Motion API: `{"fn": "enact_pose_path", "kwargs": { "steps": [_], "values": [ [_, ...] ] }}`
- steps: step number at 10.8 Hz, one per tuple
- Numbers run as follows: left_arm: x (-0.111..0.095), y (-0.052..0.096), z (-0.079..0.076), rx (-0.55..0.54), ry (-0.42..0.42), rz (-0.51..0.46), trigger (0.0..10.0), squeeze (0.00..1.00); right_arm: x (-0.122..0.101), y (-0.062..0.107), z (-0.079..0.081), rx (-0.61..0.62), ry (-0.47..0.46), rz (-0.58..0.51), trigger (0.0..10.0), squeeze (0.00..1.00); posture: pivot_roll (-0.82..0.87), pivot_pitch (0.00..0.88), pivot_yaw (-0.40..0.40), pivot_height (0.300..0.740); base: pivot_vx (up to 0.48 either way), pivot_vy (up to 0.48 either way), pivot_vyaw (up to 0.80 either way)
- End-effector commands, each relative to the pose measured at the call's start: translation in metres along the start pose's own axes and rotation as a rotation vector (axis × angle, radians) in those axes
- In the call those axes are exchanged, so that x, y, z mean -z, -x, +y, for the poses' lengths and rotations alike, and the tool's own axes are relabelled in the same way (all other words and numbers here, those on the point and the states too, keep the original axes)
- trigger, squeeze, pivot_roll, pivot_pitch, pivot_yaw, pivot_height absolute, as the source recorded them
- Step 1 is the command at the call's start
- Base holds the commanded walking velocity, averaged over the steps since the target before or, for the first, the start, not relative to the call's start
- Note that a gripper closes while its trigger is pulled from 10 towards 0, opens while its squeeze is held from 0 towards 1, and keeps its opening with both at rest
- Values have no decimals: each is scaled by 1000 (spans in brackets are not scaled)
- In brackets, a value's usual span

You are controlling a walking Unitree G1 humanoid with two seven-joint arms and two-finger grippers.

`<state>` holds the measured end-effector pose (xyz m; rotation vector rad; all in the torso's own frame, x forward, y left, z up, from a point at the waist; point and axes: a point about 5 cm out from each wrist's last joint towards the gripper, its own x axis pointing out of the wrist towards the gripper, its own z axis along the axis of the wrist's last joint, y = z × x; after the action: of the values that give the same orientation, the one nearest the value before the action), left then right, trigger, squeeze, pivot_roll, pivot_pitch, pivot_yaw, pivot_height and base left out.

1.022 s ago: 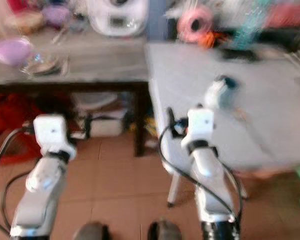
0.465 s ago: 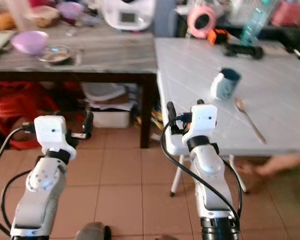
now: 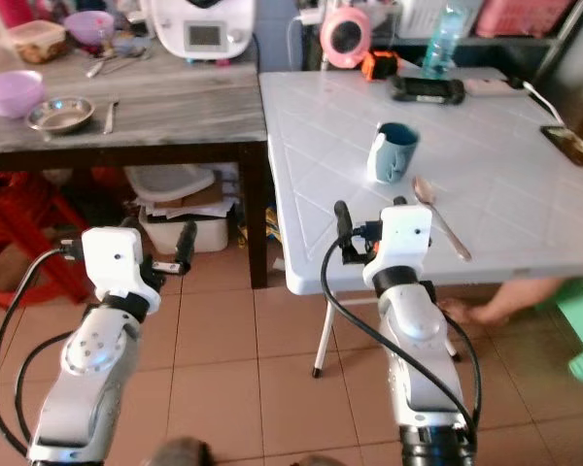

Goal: Setting the table

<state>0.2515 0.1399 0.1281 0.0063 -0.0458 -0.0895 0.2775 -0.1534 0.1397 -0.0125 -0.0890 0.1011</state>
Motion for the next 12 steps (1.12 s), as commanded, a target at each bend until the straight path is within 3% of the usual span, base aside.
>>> {"fn": "enact_pose_path", "kwargs": {
  "steps": [1,4,9,12],
  "values": [
    [-2,0,2,-8,-8,-5,10000,0,-3,-2,-4,26,34,-19,10000,0,32,0,-27,740,0,-379,0],
    [-1,-1,2,-3,-9,-6,10000,0,-2,-3,-12,53,56,5,10000,0,28,0,-25,740,0,-385,0],
    [-2,-1,1,2,-10,-7,10000,0,3,-4,-7,62,94,30,10000,0,33,0,-27,740,96,-377,0],
    [-3,0,4,-8,-8,-18,10000,0,7,-3,-5,62,83,55,10000,0,46,0,-27,740,80,-99,0]
  ]
}}
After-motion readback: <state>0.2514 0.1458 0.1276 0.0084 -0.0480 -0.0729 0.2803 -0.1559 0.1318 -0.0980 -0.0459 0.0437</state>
